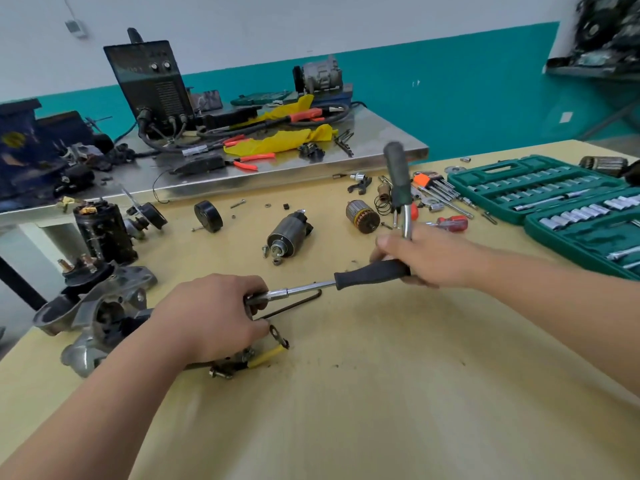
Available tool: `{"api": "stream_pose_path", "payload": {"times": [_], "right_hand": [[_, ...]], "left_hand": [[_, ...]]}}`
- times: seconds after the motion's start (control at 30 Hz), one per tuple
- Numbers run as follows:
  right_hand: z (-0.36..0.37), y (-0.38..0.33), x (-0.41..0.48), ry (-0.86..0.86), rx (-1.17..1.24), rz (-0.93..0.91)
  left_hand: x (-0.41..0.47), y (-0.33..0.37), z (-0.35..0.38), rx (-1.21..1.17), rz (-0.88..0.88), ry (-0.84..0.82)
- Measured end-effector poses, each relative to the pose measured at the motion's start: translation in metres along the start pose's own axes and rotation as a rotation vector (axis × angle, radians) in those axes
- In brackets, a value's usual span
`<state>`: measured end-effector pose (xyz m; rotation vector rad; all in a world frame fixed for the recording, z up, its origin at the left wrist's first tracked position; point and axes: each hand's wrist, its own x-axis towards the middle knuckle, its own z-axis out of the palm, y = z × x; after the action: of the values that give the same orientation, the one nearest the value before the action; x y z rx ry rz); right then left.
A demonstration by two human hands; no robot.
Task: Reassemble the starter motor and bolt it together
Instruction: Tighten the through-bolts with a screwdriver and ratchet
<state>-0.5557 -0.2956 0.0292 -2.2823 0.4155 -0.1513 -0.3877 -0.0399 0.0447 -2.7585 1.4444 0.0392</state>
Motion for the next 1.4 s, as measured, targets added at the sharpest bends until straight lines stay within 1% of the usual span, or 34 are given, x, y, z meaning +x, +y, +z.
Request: {"api": "stream_pose_path", "payload": {"times": [0.03,0.07,0.1,0.13,0.17,0.23,0.27,0.3,0.33,0.4,0.43,0.47,0.5,0.57,0.6,0.63,0.67,0.7,0.77,0.83,0.87,0.9,0.93,1.0,1.03,1.07,1.1,1.13,1.2,1.27,1.3,1.33,1.37,1.4], "right_hand": [[-0.001,-0.005,-0.008,0.167,-0.325,-0.275],[-0.004,-0.005,-0.015,0.259,-0.585,-0.488],[-0.005,-0.003,-0.015,0.304,-0.707,-0.627],[-0.005,-0.003,-0.015,0.225,-0.670,-0.572],[-0.003,-0.008,-0.016,0.139,-0.483,-0.363],[0.003,-0.011,-0.007,0.003,0.139,0.135],[0.005,-0.012,-0.004,-0.051,0.331,0.304],[0.005,-0.009,-0.004,-0.066,0.381,0.313],[0.006,-0.003,-0.006,-0.003,0.186,0.121],[0.004,-0.009,-0.021,0.209,-0.479,-0.405],[0.001,-0.009,-0.026,0.250,-0.597,-0.518],[0.002,-0.007,-0.026,0.191,-0.530,-0.475],[0.003,-0.008,-0.024,0.065,-0.293,-0.245],[0.011,-0.005,-0.015,-0.091,0.297,0.197],[0.016,-0.006,-0.012,-0.132,0.480,0.398],[0.018,-0.004,-0.009,-0.118,0.549,0.481],[0.020,0.001,-0.010,-0.066,0.453,0.449],[0.022,0.006,-0.013,0.006,0.234,0.312],[0.016,0.009,-0.020,0.238,-0.398,-0.178],[0.003,0.011,-0.019,0.283,-0.839,-0.547],[0.002,0.014,-0.015,0.234,-0.878,-0.581],[0.006,0.009,-0.014,0.149,-0.769,-0.462],[0.010,0.003,-0.012,0.092,-0.470,-0.227],[0.012,-0.003,-0.006,-0.070,0.282,0.339],[0.013,-0.004,-0.005,-0.142,0.509,0.500],[0.012,-0.002,-0.004,-0.155,0.550,0.547],[0.013,0.000,-0.005,-0.147,0.488,0.504],[0.015,0.002,-0.008,-0.101,0.331,0.366],[0.015,0.002,-0.017,0.126,-0.237,-0.104],[0.006,0.007,-0.020,0.194,-0.814,-0.536],[0.006,0.010,-0.017,0.136,-0.976,-0.585],[0.007,0.009,-0.016,0.056,-0.991,-0.483],[0.010,0.004,-0.016,-0.005,-0.810,-0.278],[0.013,0.002,-0.015,-0.055,-0.508,-0.049]], "left_hand": [[0.001,-0.001,0.000,-0.004,0.000,-0.006],[0.002,-0.001,0.000,-0.011,0.002,-0.018],[0.003,-0.001,0.000,-0.020,0.004,-0.027],[0.004,-0.002,0.000,-0.028,0.003,-0.031],[0.004,-0.002,0.000,-0.032,0.004,-0.031],[0.002,-0.003,0.001,-0.030,0.009,-0.011],[0.001,-0.003,0.001,-0.021,0.008,0.000],[-0.001,-0.002,0.001,-0.016,0.006,0.006],[-0.002,-0.002,0.002,-0.018,0.003,0.009],[-0.001,-0.002,0.001,-0.028,-0.008,0.013],[0.000,-0.002,0.000,-0.036,-0.013,0.007],[0.000,-0.001,0.000,-0.043,-0.020,0.009],[0.000,-0.001,0.000,-0.040,-0.023,0.012],[-0.001,0.000,0.000,-0.019,-0.020,0.018],[-0.003,0.000,0.000,-0.013,-0.018,0.024],[-0.005,0.000,0.001,-0.011,-0.013,0.029],[-0.006,0.001,0.001,-0.011,-0.011,0.031],[-0.005,0.001,0.001,-0.014,-0.013,0.038],[-0.003,0.000,0.000,-0.037,-0.017,0.036],[-0.001,0.002,-0.001,-0.054,-0.004,0.018],[-0.001,0.002,-0.001,-0.057,0.001,0.014],[-0.001,0.002,-0.001,-0.058,0.002,0.016],[-0.002,0.002,0.000,-0.056,0.003,0.020],[-0.003,0.001,0.002,-0.048,0.014,0.028],[-0.004,0.000,0.003,-0.049,0.021,0.025],[-0.005,0.000,0.003,-0.054,0.024,0.022],[-0.005,-0.001,0.004,-0.058,0.023,0.026],[-0.004,-0.002,0.004,-0.058,0.021,0.037],[-0.002,-0.002,0.003,-0.066,0.012,0.046],[0.001,-0.001,0.003,-0.072,0.010,0.042],[0.001,-0.001,0.003,-0.069,0.008,0.044],[0.001,-0.001,0.004,-0.062,0.005,0.046],[0.000,-0.001,0.004,-0.054,0.000,0.045],[-0.001,-0.002,0.005,-0.045,-0.003,0.045]]}}
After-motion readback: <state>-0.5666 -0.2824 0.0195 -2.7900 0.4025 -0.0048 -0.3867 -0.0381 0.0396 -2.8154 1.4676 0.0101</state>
